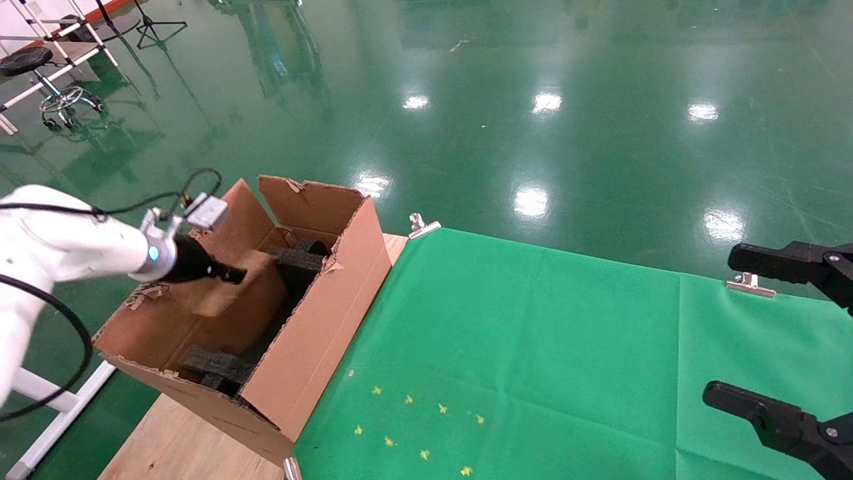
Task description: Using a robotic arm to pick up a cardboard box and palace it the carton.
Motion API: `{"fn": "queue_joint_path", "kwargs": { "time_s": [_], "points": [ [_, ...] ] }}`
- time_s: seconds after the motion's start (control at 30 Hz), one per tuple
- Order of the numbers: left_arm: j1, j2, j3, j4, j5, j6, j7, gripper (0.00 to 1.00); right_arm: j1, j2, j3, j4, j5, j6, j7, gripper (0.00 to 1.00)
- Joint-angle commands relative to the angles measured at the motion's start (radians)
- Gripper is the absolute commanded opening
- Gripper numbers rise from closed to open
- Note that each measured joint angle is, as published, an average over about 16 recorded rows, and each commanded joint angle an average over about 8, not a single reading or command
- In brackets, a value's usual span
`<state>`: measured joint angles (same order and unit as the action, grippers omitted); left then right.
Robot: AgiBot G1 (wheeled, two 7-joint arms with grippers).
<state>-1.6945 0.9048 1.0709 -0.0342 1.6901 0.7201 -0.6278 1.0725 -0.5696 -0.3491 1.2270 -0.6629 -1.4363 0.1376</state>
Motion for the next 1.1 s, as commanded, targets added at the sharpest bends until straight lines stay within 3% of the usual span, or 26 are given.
{"fn": "queue_joint_path", "kwargs": {
  "time_s": [0.03,0.4,0.63,1.1],
  "points": [
    [-0.009,-0.006,-0.003,-0.008,-0.005,-0.007,0.005,1.00,0.000,0.000,0.000,0.000,0.000,0.000,0.000,1.00],
    [-0.086,-0.136,-0.083,-0.199,-0.125,0.135,0.074,1.00,0.000,0.000,0.000,0.000,0.000,0.000,0.000,1.00],
    [-0.090,-0.158,-0.092,-0.238,-0.139,0.153,0.084,1.00,0.000,0.000,0.000,0.000,0.000,0.000,0.000,1.00],
    [0.033,-0.179,-0.213,-0.410,-0.281,0.261,0.145,1.00,0.000,0.000,0.000,0.000,0.000,0.000,0.000,1.00]
  ]
}}
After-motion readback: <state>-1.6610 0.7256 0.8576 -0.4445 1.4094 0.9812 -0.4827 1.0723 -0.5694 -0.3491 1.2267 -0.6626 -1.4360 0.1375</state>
